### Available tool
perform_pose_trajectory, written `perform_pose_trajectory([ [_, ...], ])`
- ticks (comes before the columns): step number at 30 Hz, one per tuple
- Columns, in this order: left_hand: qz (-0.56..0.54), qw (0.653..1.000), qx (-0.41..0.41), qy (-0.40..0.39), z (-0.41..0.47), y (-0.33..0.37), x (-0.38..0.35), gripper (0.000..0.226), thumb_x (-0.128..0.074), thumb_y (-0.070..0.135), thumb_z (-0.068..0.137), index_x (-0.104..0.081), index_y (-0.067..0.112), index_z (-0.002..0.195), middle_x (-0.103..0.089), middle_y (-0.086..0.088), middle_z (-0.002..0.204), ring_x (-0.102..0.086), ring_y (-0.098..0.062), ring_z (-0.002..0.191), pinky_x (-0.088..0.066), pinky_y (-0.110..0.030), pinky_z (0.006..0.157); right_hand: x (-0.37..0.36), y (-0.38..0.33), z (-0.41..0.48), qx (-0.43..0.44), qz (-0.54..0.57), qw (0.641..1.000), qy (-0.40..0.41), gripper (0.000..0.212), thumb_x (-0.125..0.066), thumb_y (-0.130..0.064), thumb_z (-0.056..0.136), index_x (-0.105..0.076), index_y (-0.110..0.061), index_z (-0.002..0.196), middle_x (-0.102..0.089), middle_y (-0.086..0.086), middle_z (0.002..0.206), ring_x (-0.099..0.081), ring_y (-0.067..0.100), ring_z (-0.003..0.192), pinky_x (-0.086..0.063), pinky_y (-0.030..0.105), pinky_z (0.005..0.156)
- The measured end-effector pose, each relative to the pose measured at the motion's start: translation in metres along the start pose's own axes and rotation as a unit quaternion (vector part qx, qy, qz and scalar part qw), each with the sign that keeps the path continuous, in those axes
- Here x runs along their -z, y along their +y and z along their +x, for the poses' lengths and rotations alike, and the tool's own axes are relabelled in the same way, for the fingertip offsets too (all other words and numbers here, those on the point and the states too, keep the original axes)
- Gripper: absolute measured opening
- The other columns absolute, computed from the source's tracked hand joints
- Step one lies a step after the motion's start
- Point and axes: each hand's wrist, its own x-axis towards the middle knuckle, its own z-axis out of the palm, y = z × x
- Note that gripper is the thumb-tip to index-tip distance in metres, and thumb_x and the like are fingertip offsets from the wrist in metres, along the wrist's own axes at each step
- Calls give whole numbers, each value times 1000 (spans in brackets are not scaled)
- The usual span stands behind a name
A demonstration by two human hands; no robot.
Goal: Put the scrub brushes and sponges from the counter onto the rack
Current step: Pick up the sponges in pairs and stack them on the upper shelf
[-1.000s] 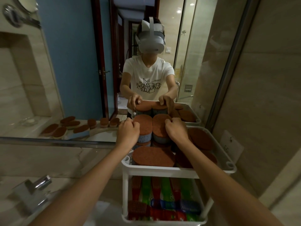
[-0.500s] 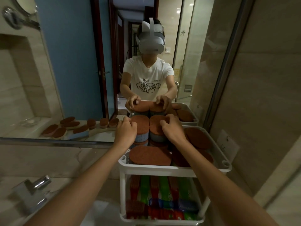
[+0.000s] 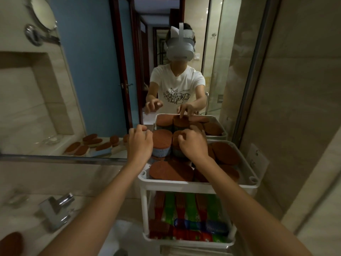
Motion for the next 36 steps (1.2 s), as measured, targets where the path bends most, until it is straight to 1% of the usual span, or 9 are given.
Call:
perform_pose_trajectory([
  [4,-19,999,9,44,-33,-4,33,28,-42,14,95,-56,7,119,-50,-13,125,-49,-25,116,-34,-25,89,4,-28,-39,47,85,995,9,31,-46,-15,92,-62,-5,116,-51,11,132,-48,28,121,-36,34,103],
  [8,-10,996,53,69,-79,-34,68,26,-47,8,90,-63,5,110,-62,-15,119,-56,-29,114,-38,-27,94,-14,-59,-99,86,195,977,-2,26,-48,-10,89,-64,-3,109,-56,12,121,-55,26,111,-38,29,91],
  [12,-4,988,134,71,-140,-76,103,28,-45,8,92,-64,4,113,-65,-12,116,-58,-25,109,-35,-17,75,-48,-90,-171,98,252,958,-95,26,-49,-4,86,-66,0,107,-61,16,114,-58,27,106,-37,25,90],
  [14,-3,979,196,60,-174,-114,122,28,-44,10,93,-63,6,114,-64,-10,116,-57,-25,110,-36,-18,79,-71,-104,-210,83,251,950,-167,27,-48,-6,87,-66,-2,108,-64,15,115,-57,26,108,-34,22,89],
  [18,38,950,310,1,-232,-198,154,28,-44,8,93,-61,4,114,-62,-13,121,-56,-30,115,-43,-34,96,-123,-120,-278,51,185,926,-325,33,-46,-13,90,-58,-6,120,-58,14,126,-55,28,115,-40,31,96],
  [23,131,909,380,-109,-280,-282,194,29,-51,8,86,-60,-2,111,-63,-20,118,-58,-32,112,-44,-33,91,-179,-125,-353,18,-24,867,-498,52,-51,-31,90,-35,-8,134,-40,16,137,-40,36,127,-33,43,106],
  [25,159,896,381,-161,-293,-298,198,32,-58,12,85,-58,-1,114,-64,-18,115,-60,-31,110,-46,-34,89,-188,-118,-369,-17,-75,855,-513,55,-53,-31,89,-31,-9,135,-37,15,138,-36,36,129,-30,45,108],
  [30,174,873,359,-282,-311,-323,199,63,-69,22,82,-39,5,135,-50,-13,134,-55,-27,120,-47,-34,93,-203,-107,-396,-103,-161,838,-511,59,-61,-31,85,-36,-8,133,-42,13,136,-43,32,127,-38,41,106],
  [36,236,861,292,-343,-320,-322,184,75,-67,24,84,-23,8,143,-46,-15,139,-51,-31,125,-46,-39,99,-202,-94,-407,-188,-119,846,-484,60,-69,-41,78,-48,-7,122,-57,11,123,-56,29,113,-48,38,97],
])
